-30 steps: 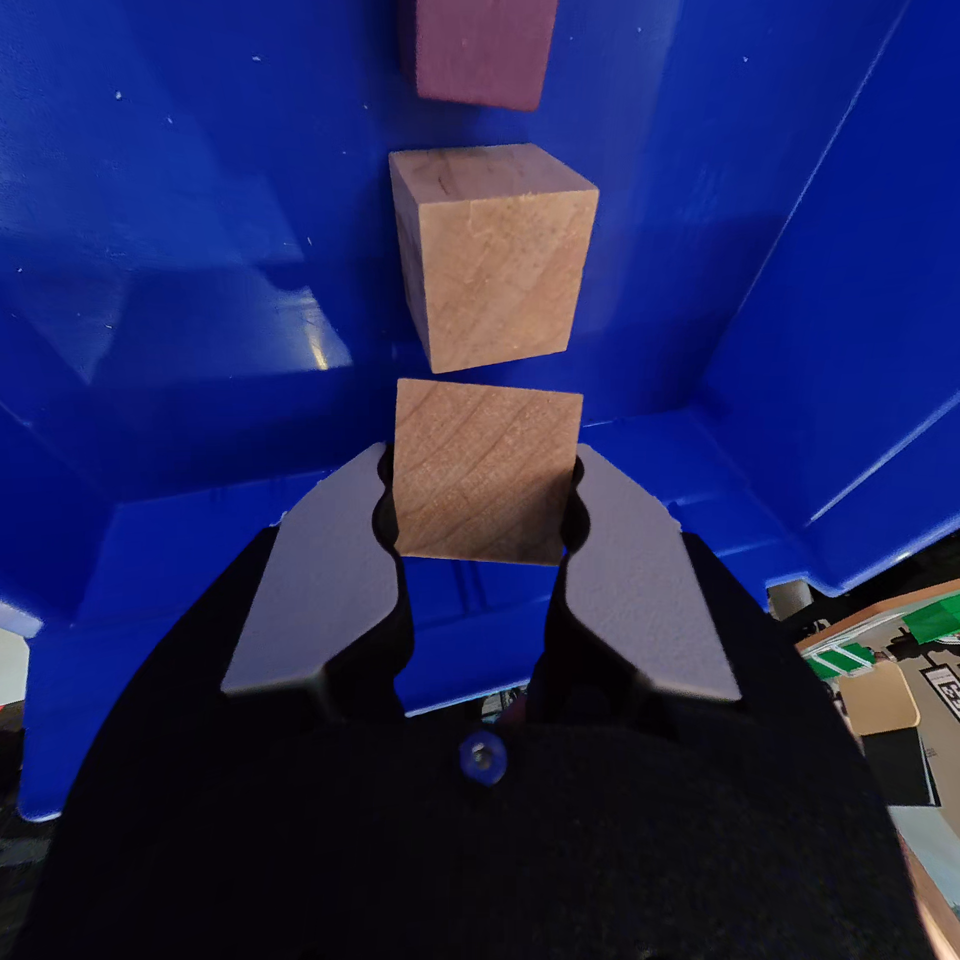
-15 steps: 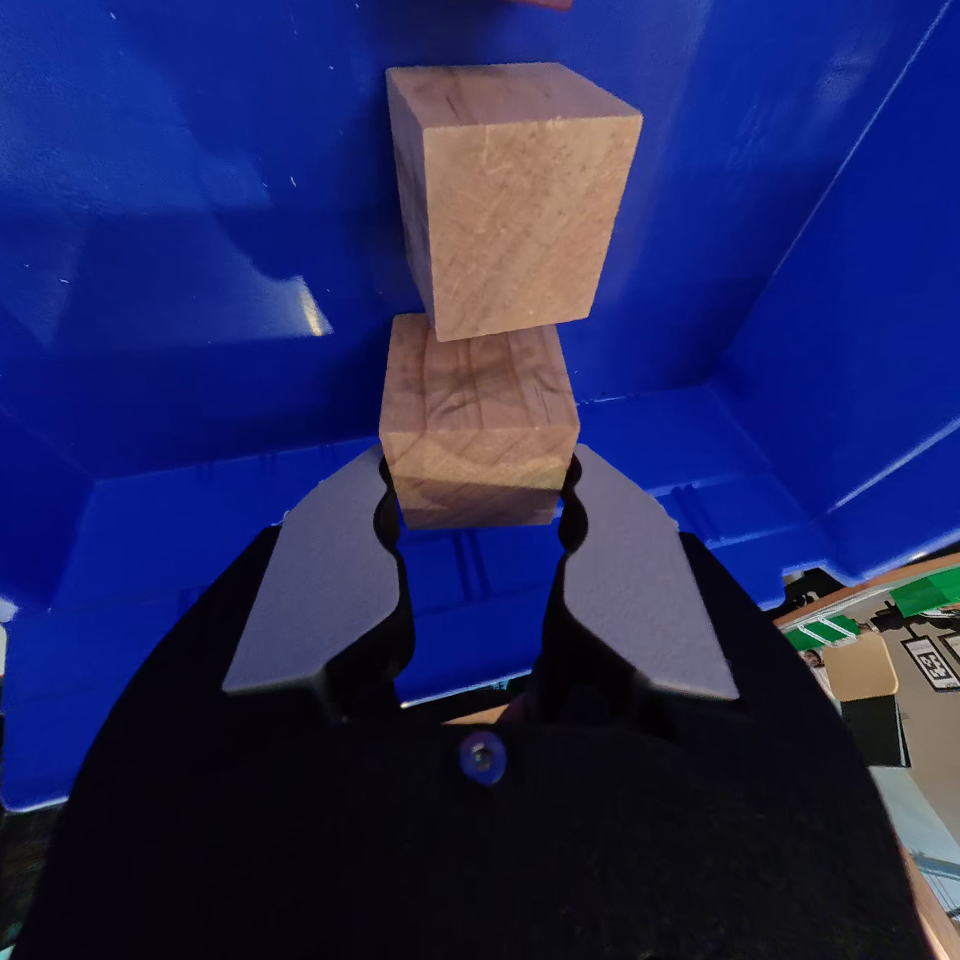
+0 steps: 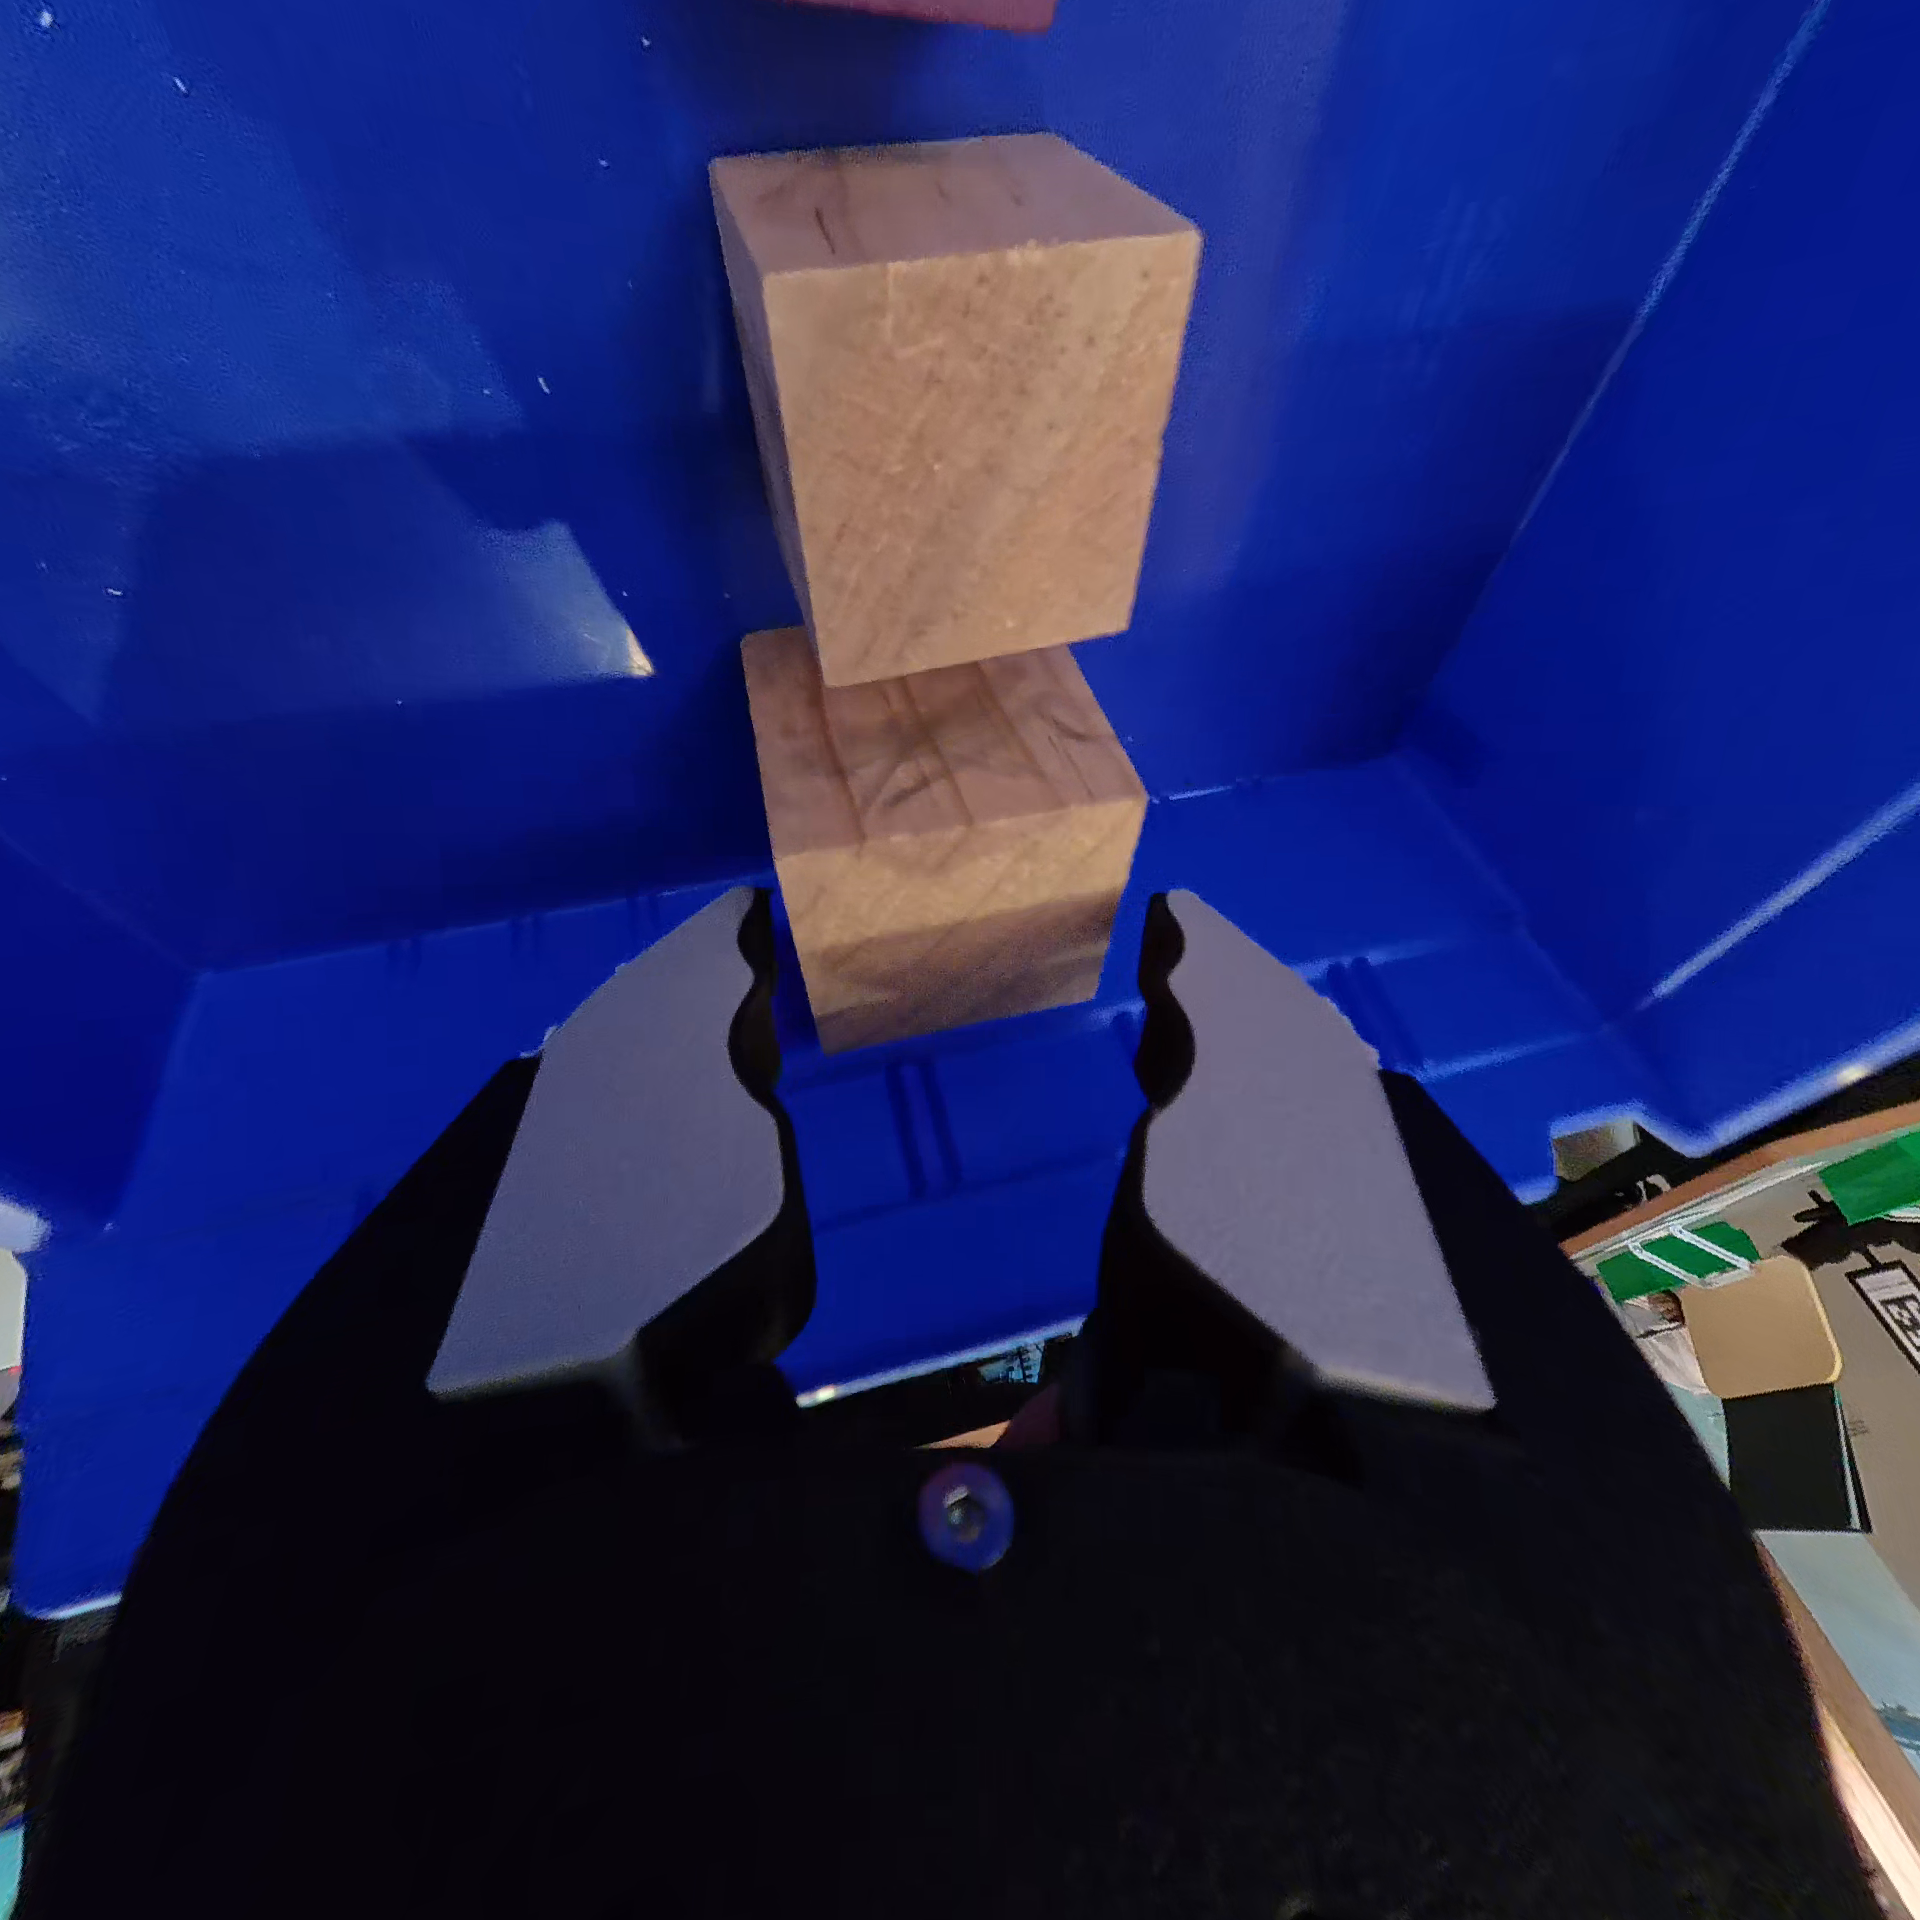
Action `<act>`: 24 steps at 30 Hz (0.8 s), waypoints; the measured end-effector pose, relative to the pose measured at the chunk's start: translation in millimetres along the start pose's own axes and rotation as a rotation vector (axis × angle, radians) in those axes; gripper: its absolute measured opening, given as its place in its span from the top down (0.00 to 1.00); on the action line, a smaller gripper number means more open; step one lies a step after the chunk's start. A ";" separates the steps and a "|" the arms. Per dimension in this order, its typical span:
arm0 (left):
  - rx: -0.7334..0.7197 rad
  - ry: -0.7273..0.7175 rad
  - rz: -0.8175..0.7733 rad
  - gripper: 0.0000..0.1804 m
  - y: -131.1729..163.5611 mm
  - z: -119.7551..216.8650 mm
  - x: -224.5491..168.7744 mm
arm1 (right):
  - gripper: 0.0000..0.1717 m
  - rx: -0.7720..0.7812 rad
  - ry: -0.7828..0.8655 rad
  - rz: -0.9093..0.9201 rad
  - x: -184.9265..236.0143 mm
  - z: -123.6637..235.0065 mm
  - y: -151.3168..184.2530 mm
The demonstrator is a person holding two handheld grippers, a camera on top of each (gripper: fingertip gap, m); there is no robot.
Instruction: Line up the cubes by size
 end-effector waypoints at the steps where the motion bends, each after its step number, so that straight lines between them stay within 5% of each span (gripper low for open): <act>1: -0.002 0.000 0.000 1.00 -0.4 0.3 0.0 | 0.61 -0.013 0.012 -0.012 -1.9 4.1 0.2; 7: -0.018 -0.033 0.009 0.99 -3.0 4.6 6.1 | 0.59 -0.153 0.196 -0.097 -8.3 62.6 -6.1; 12: -0.025 -0.037 0.002 0.98 -7.4 5.4 5.7 | 0.65 -0.247 0.514 -0.244 -0.3 140.0 -7.6; 17: -0.014 -0.066 -0.020 1.00 -16.3 0.8 6.2 | 0.74 -0.482 0.665 -0.344 58.2 201.0 -39.6; 24: -0.019 -0.086 0.002 1.00 -30.0 -5.0 -1.6 | 0.84 -0.788 0.725 -0.504 132.4 235.3 -90.3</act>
Point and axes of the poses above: each gripper's, where its closed fingertips meet, z back along the fingers, y out of its underside, x = y × z across the jaws, the point moved 1 cm from there along z, back along the fingers
